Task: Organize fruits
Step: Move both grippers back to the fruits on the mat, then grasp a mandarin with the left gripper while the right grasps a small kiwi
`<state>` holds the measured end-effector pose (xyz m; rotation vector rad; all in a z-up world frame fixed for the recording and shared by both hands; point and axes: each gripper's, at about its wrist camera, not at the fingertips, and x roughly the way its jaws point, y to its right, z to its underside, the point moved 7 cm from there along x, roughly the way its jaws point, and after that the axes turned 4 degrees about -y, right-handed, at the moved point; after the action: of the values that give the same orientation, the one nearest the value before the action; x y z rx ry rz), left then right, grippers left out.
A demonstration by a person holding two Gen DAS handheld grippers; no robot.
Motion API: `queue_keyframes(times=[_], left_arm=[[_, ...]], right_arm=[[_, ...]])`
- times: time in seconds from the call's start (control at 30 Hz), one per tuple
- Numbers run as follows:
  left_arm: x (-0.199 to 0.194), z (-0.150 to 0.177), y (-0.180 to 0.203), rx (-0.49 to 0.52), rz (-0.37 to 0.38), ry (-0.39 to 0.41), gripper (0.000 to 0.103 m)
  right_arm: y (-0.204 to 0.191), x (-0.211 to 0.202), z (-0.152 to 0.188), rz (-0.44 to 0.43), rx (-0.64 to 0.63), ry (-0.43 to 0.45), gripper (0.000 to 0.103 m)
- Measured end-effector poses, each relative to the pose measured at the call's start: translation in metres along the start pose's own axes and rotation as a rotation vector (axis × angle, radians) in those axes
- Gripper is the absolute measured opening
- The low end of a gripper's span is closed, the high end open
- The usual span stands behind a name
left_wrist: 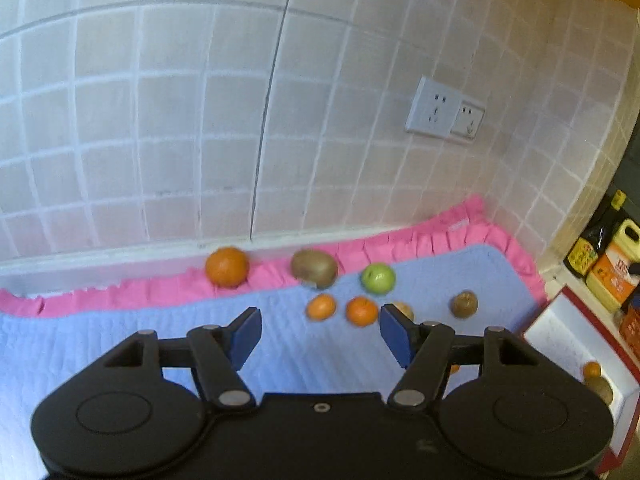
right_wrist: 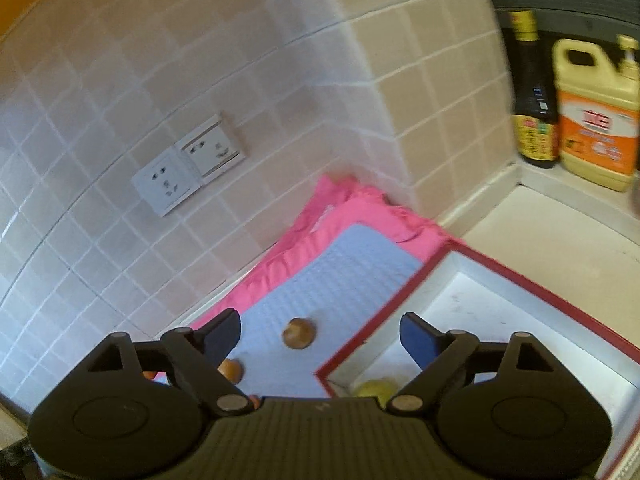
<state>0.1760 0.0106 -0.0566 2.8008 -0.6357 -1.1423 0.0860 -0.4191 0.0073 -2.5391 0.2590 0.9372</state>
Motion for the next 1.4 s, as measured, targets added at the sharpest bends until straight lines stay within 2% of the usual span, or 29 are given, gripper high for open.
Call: queue_keyframes(times=[0.1,0.23,0.33,0.43,0.6,0.7,0.87,0.93,1.03,1.17,1.23,1.3,1.37,1.4], left_arm=[[0.01,0.012,-0.005,-0.012,0.035,-0.042,0.079],[0.04,0.024,0.014,0.024,0.087,-0.108,0.079],[0.068,0.03,0.039,0.115,0.161,-0.166,0.079],[0.094,0.034,0.07,0.232,0.233,-0.229,0.079],[0.132,0.042,0.107,0.424,0.291,-0.296,0.079],[0.152,0.045,0.118,0.462,0.323,-0.333,0.079],[0.174,0.049,0.126,0.489,0.353,-0.372,0.079],[0.182,0.05,0.129,0.492,0.362,-0.386,0.079],[0.19,0.052,0.134,0.505,0.379,-0.405,0.065],[0.198,0.056,0.134,0.498,0.371,-0.427,0.064],[0.199,0.057,0.135,0.496,0.382,-0.424,0.062],[0.198,0.057,0.136,0.5,0.381,-0.419,0.057],[0.199,0.056,0.136,0.516,0.364,-0.411,0.048],[0.199,0.056,0.135,0.515,0.361,-0.41,0.048]], right_arm=[[-0.021,0.017,-0.003,-0.003,-0.043,-0.021,0.089],[-0.041,0.05,-0.007,0.012,-0.088,-0.047,0.091],[-0.049,0.093,-0.006,0.037,-0.108,-0.107,0.091],[-0.055,0.137,-0.002,0.049,-0.139,-0.179,0.085],[-0.062,0.197,0.013,0.107,-0.211,-0.268,0.084],[-0.057,0.225,0.02,0.165,-0.231,-0.331,0.084],[-0.05,0.251,0.029,0.187,-0.236,-0.377,0.083],[-0.05,0.26,0.031,0.199,-0.25,-0.392,0.081],[-0.052,0.271,0.036,0.194,-0.254,-0.416,0.073],[-0.052,0.28,0.042,0.19,-0.249,-0.433,0.065],[-0.053,0.283,0.044,0.191,-0.259,-0.433,0.058],[-0.056,0.282,0.044,0.193,-0.278,-0.423,0.046],[-0.056,0.279,0.042,0.186,-0.274,-0.416,0.045],[-0.056,0.277,0.041,0.183,-0.274,-0.41,0.044]])
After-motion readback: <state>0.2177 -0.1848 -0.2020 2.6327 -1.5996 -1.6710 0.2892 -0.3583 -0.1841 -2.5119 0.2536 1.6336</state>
